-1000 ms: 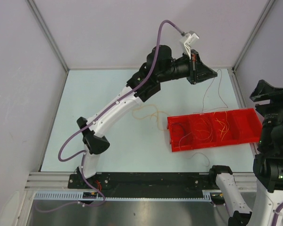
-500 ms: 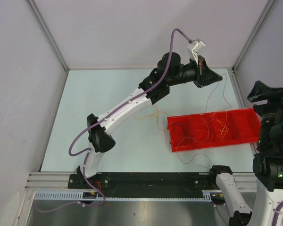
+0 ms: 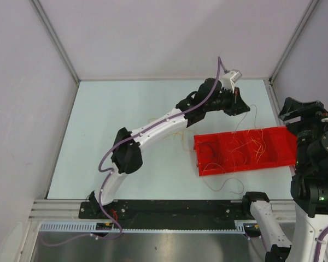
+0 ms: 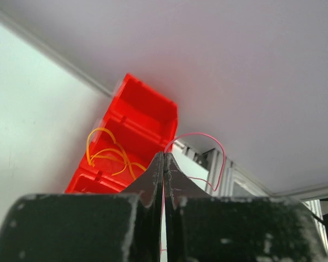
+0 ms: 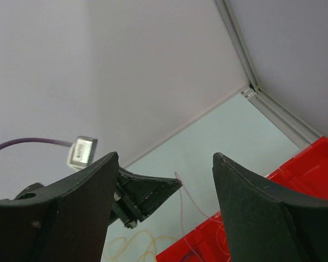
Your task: Untangle the cables
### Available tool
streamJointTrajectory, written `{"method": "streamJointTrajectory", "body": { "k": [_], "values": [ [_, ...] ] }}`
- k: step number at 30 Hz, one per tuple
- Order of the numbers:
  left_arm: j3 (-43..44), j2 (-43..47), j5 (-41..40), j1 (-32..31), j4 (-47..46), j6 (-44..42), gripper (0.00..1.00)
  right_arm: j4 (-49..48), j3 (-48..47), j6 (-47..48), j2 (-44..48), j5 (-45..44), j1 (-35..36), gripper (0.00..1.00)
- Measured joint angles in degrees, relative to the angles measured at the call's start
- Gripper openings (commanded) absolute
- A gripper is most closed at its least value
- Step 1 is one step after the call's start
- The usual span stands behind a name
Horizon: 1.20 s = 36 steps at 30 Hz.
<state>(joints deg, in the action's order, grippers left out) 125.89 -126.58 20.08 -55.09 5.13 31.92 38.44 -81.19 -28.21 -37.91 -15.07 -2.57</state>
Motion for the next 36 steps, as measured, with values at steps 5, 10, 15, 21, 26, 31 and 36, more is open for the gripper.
{"method": "streamJointTrajectory", "body": {
  "k": [5, 10, 15, 21, 26, 31, 36],
  "values": [
    [-1.84, -3.74, -0.72, 0.17, 0.22, 0.00, 0.00, 0.81, 0.79, 0.00, 0.00, 1.55, 0.00, 0.74],
    [-3.91, -4.17, -2.56, 0.63, 0.68, -0.46, 0.00, 0.85, 1.88, -0.02, 0.00, 3.04, 0.00, 0.74],
    [-4.09, -4.55, -4.09, 1.38, 1.36, -0.46, 0.00, 1.01, 3.39, -0.24, -0.02, 4.90, 0.00, 0.74],
    [-8.31, -4.24, -9.57, 1.88, 3.10, -0.48, 0.00, 1.14, 4.24, -0.26, -0.07, 6.99, 0.00, 0.74],
    [-12.66, -3.06, -13.00, 2.01, 5.90, -1.51, 0.00, 1.18, 4.52, -0.24, -1.51, 9.73, 0.00, 0.74],
    [-13.03, 0.11, -18.23, 1.68, 10.73, -3.41, 0.00, 1.31, 6.16, -0.26, -3.02, 11.93, 0.11, 0.72],
    [-14.75, 5.51, -22.23, 0.44, 12.35, -5.49, 0.00, 3.06, 9.03, -0.24, -5.03, 13.07, 0.13, 0.71]
  ]
}}
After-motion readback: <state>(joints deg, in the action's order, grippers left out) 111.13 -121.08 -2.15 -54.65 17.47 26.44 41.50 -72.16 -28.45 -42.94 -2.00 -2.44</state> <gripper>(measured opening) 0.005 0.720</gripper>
